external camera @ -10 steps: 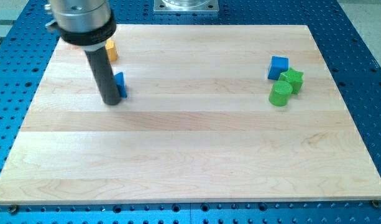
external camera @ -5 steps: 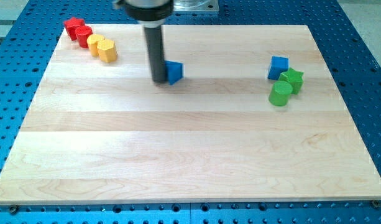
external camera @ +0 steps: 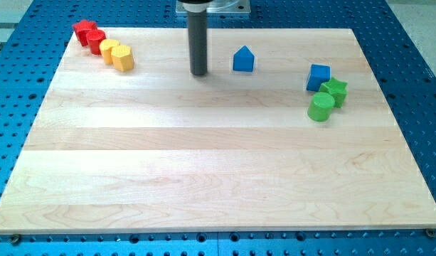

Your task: Push the blue triangle into the green circle

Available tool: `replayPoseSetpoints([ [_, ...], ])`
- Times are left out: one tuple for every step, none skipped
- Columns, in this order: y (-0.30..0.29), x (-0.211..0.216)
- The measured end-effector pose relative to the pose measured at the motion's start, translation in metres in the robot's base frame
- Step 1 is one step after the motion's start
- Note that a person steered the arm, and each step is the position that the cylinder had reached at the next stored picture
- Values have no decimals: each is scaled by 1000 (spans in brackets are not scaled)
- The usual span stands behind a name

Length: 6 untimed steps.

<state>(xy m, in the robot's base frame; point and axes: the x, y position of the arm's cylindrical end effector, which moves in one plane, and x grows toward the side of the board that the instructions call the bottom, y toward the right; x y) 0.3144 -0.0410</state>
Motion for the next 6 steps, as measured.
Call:
replayPoseSetpoints([
  [51,-17],
  [124,-24],
  [159,-25],
  [163,-37],
  [171,-32],
  [174,-18],
])
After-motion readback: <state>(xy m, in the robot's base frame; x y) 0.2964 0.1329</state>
